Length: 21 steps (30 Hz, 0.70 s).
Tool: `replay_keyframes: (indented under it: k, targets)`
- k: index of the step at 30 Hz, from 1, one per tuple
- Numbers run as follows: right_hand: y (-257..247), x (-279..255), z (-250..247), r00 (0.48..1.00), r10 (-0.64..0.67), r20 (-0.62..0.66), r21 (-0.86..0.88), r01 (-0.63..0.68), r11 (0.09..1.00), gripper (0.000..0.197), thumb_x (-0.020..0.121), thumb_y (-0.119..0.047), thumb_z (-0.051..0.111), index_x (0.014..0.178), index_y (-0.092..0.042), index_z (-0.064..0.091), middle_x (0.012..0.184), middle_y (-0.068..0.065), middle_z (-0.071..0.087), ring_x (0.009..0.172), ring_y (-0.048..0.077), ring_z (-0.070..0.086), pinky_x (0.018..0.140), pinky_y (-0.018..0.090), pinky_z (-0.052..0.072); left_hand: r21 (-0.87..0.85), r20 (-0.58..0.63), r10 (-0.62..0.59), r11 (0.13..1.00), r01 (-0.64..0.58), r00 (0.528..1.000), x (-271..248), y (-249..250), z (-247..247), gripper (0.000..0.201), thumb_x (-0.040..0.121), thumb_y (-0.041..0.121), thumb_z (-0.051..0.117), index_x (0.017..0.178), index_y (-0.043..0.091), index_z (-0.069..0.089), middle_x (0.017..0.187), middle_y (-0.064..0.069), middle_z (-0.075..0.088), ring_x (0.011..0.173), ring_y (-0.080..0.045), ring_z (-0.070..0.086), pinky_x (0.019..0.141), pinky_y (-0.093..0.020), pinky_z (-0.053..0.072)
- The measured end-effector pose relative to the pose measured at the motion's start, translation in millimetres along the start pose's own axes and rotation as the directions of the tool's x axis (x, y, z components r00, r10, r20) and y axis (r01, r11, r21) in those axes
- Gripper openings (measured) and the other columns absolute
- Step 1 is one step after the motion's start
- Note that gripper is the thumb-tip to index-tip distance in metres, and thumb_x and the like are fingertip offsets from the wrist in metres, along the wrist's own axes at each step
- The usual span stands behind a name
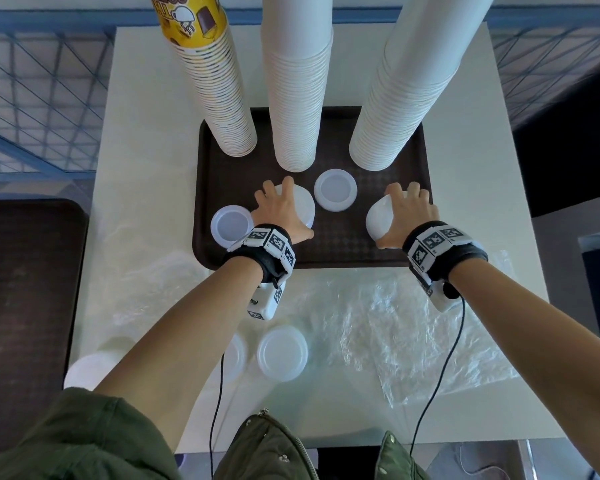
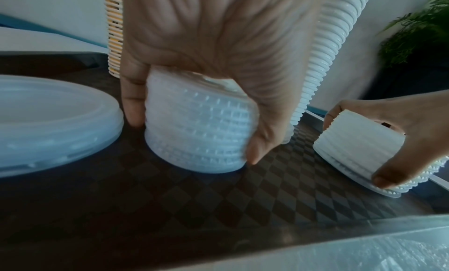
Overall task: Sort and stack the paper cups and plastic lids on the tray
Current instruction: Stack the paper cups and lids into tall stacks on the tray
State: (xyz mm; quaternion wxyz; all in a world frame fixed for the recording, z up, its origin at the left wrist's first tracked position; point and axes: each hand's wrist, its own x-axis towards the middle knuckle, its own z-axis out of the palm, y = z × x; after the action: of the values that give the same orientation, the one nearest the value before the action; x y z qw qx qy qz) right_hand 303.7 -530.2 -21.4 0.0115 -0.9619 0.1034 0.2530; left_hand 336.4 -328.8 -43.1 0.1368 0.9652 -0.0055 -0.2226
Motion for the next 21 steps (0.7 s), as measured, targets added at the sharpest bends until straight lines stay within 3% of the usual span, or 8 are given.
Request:
replay_keyframes:
  k: [11,17,21]
  targets:
    - [7.6,1.8,2.1,0.999,0.004,0.033,0.014,-0.004,1.000,0.094,0.055,-0.036,0.084,0.130,-0.018,0.031,0.129,0.014,0.036,0.120,0.033,0.039,0.093,0.046,0.044,-0.025,-0.030,0.007,1.000,-0.008,1.000,-3.9,-0.9,4.8,0.103,0.057,0.034,0.082,0.138,0.021,0.019,0.134,-0.015,0.030,0.121,-0.033,0.034,0.083,-0.043,0.045]
    - [7.2,4.4,2.0,0.999,0.001,0.036,0.009,-0.001,1.000,0.093,0.053,-0.035,0.084,0.129,-0.018,0.033,0.129,0.014,0.037,0.121,0.032,0.039,0.093,0.045,0.042,-0.053,-0.056,0.009,0.999,-0.012,0.998,-6.3,-1.8,7.2,0.097,0.056,0.033,0.082,0.134,0.018,0.025,0.130,-0.015,0.032,0.117,-0.033,0.036,0.083,-0.043,0.045]
    - [8.2,2.7,2.1,1.000,-0.010,0.029,0.019,0.009,1.000,0.096,0.054,-0.035,0.084,0.131,-0.020,0.031,0.130,0.013,0.035,0.122,0.032,0.038,0.094,0.046,0.042,-0.069,-0.071,0.006,0.998,-0.011,0.997,-6.1,-2.0,7.3,0.101,0.057,0.042,0.080,0.137,0.019,0.022,0.134,-0.014,0.030,0.121,-0.033,0.035,0.088,-0.044,0.041]
